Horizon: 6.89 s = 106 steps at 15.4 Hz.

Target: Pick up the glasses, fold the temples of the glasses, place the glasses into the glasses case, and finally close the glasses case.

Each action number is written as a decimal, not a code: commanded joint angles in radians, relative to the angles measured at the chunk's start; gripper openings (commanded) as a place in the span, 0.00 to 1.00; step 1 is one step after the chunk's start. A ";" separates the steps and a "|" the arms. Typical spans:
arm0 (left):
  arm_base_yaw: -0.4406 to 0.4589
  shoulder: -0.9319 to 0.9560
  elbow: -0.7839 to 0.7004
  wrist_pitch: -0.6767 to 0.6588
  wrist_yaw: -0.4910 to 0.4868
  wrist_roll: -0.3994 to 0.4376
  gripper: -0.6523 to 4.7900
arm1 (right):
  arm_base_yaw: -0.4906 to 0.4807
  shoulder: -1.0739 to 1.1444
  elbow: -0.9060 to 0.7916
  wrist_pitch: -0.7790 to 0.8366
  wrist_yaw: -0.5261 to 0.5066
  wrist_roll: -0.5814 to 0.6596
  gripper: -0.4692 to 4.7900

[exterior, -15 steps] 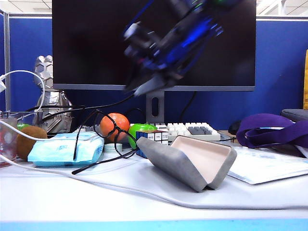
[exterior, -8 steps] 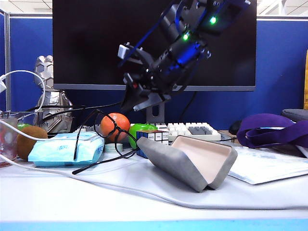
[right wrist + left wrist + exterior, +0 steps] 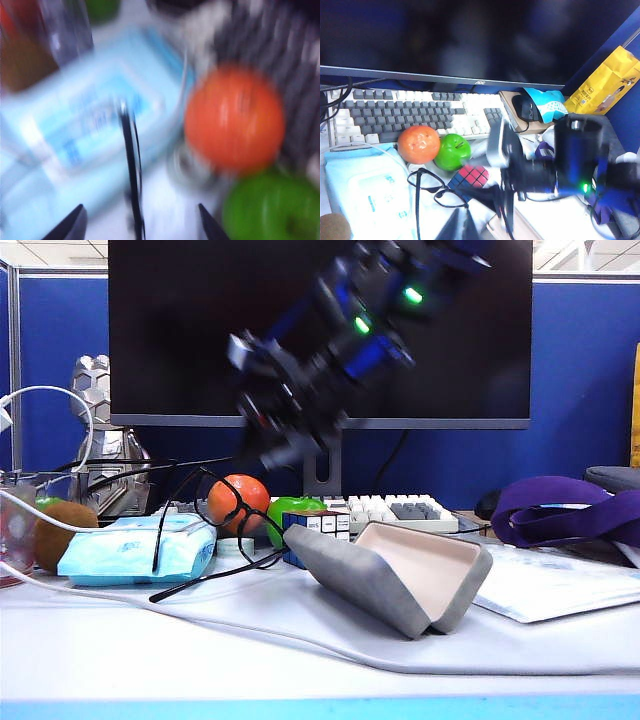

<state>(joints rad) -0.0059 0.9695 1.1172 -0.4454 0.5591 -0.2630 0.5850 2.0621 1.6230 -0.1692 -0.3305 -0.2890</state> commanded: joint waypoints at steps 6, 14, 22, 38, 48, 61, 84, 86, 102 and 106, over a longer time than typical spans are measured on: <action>-0.002 -0.003 0.003 0.011 0.006 0.001 0.11 | 0.003 0.057 0.023 -0.043 -0.001 -0.032 0.58; -0.002 -0.001 0.003 -0.011 0.006 0.001 0.11 | 0.016 0.100 0.023 0.013 0.026 -0.025 0.49; -0.002 -0.001 0.003 -0.012 0.006 0.001 0.11 | 0.017 0.119 0.023 0.047 0.041 -0.021 0.45; -0.002 -0.001 0.003 -0.040 0.006 0.005 0.11 | 0.021 0.084 0.023 0.069 0.037 0.046 0.09; -0.002 -0.013 0.003 0.127 0.201 -0.037 0.11 | -0.005 -0.406 0.023 -0.148 -0.228 0.428 0.09; -0.214 -0.003 0.003 0.695 0.223 -0.136 0.11 | -0.023 -0.496 0.023 -0.149 -0.665 0.913 0.09; -0.292 0.115 0.003 0.640 0.451 -0.058 0.11 | -0.008 -0.496 0.023 -0.135 -0.843 1.080 0.09; -0.292 0.121 0.003 0.633 0.451 -0.042 0.11 | -0.008 -0.496 0.023 -0.109 -0.854 1.087 0.09; -0.292 -0.017 0.004 0.771 0.289 0.054 0.11 | -0.075 -0.496 0.023 0.075 -0.593 1.341 0.09; -0.291 -0.035 0.004 0.766 0.238 0.092 0.11 | -0.074 -0.496 0.023 0.195 -0.587 1.476 0.09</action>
<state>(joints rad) -0.2970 0.9401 1.1191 0.3134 0.7990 -0.1932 0.5095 1.5707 1.6405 -0.0418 -0.9192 1.1282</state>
